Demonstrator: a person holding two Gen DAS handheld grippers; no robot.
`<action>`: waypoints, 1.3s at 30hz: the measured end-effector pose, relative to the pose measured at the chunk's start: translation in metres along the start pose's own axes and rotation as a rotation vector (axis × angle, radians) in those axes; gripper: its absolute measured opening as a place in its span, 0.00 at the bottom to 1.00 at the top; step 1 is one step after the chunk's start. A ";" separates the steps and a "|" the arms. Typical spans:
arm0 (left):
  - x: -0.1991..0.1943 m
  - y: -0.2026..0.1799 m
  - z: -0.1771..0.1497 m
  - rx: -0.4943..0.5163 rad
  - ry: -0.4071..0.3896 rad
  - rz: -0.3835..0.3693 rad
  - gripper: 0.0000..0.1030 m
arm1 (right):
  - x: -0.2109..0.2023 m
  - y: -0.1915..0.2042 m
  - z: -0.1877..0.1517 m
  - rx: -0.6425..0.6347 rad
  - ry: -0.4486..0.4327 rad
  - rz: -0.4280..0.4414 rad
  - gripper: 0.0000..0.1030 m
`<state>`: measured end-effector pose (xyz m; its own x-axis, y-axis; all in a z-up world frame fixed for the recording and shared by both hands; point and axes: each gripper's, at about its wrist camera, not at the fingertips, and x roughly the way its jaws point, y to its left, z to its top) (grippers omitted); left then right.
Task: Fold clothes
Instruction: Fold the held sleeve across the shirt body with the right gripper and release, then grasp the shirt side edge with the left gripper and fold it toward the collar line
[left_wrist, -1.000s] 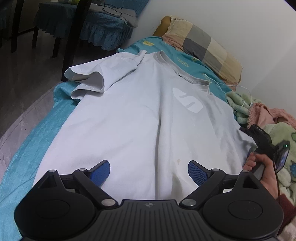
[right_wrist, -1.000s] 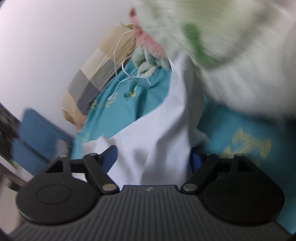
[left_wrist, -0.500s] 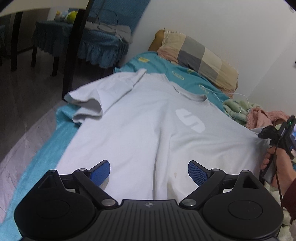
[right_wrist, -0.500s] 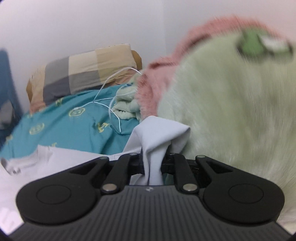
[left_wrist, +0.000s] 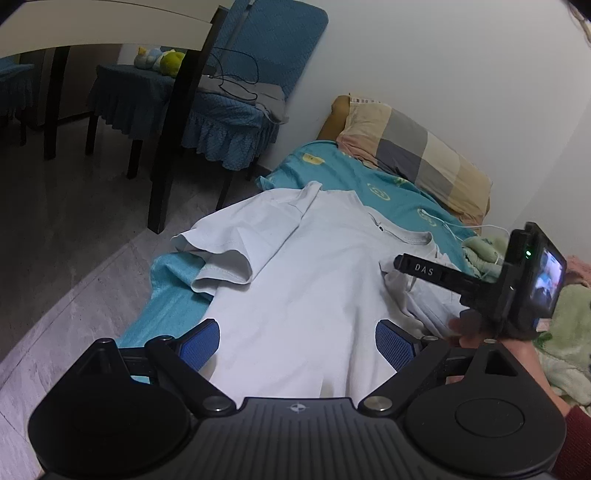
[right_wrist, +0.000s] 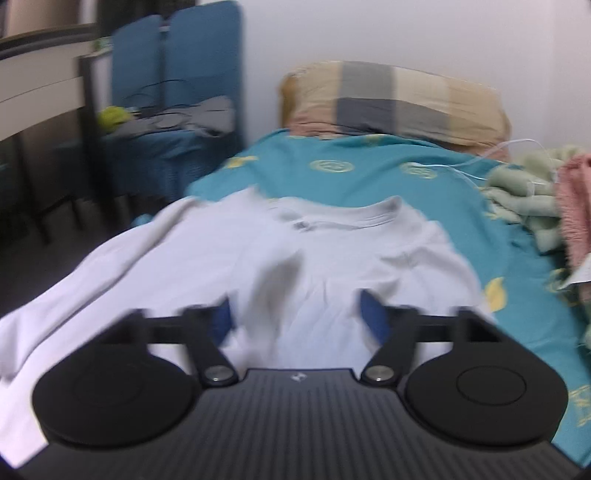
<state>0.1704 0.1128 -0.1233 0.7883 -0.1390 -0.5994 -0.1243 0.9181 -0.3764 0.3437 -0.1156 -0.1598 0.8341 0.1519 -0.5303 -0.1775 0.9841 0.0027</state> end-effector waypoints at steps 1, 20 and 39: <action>0.001 0.000 0.000 0.006 -0.001 -0.001 0.90 | -0.006 -0.001 -0.001 0.008 0.002 0.022 0.81; -0.067 -0.054 -0.039 0.200 0.045 -0.058 0.90 | -0.315 -0.080 -0.062 0.401 -0.030 0.042 0.81; -0.063 -0.216 -0.139 0.594 0.287 -0.355 0.71 | -0.338 -0.225 -0.104 0.784 -0.129 -0.118 0.81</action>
<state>0.0635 -0.1280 -0.1028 0.5223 -0.4810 -0.7042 0.5186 0.8346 -0.1855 0.0475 -0.3980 -0.0692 0.8866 0.0053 -0.4625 0.2943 0.7650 0.5729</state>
